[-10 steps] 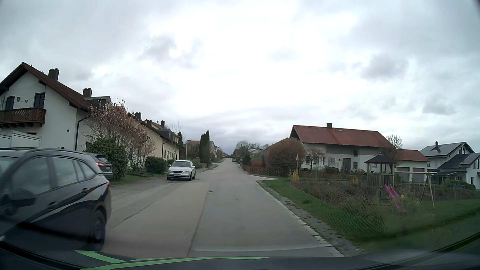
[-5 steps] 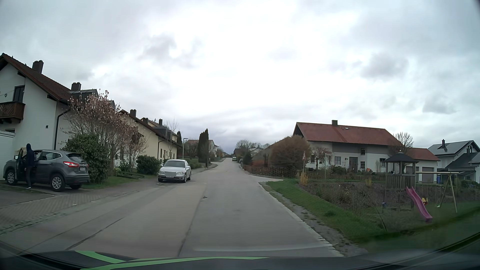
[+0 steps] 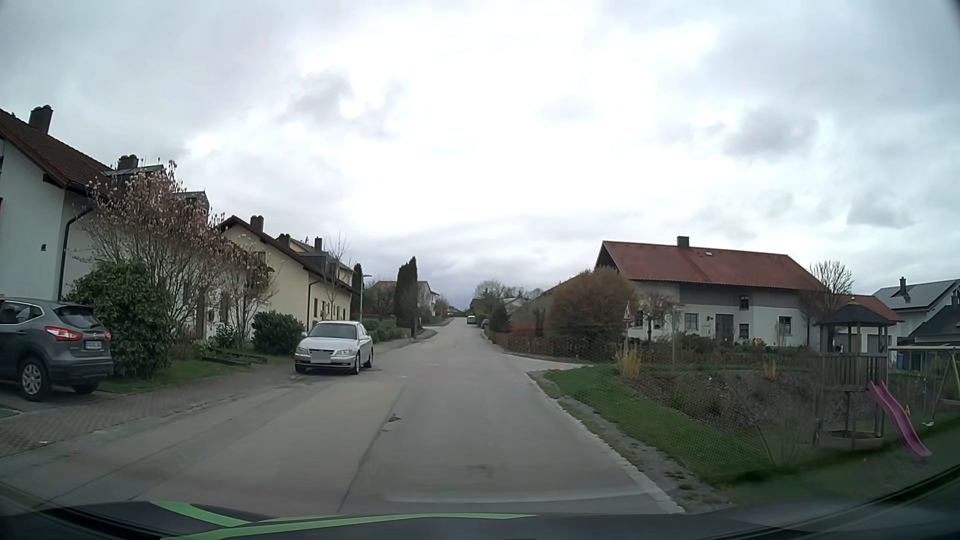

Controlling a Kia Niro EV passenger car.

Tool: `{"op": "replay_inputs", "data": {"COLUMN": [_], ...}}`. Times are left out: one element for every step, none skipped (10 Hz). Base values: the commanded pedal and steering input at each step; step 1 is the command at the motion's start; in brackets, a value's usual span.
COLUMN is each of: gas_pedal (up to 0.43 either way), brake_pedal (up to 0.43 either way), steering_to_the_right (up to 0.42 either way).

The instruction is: Follow the waypoints while adhering to traffic rules and regulations

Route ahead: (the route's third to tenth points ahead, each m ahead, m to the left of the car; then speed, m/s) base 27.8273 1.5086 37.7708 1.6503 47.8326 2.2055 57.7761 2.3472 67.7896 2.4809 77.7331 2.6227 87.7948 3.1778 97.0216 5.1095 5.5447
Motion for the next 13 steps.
{"op": "replay_inputs", "data": {"gas_pedal": [0.118, 0.110, 0.110, 0.079, 0.079, 0.067, 0.059, 0.059, 0.059, 0.059, 0.059, 0.047, 0.047], "brake_pedal": [0.000, 0.000, 0.000, 0.000, 0.000, 0.000, 0.000, 0.000, 0.000, 0.000, 0.000, 0.000, 0.000], "steering_to_the_right": [-0.005, -0.006, -0.006, -0.005, -0.005, -0.005, -0.005, -0.005, -0.005, -0.005, -0.005, -0.005, -0.006]}}
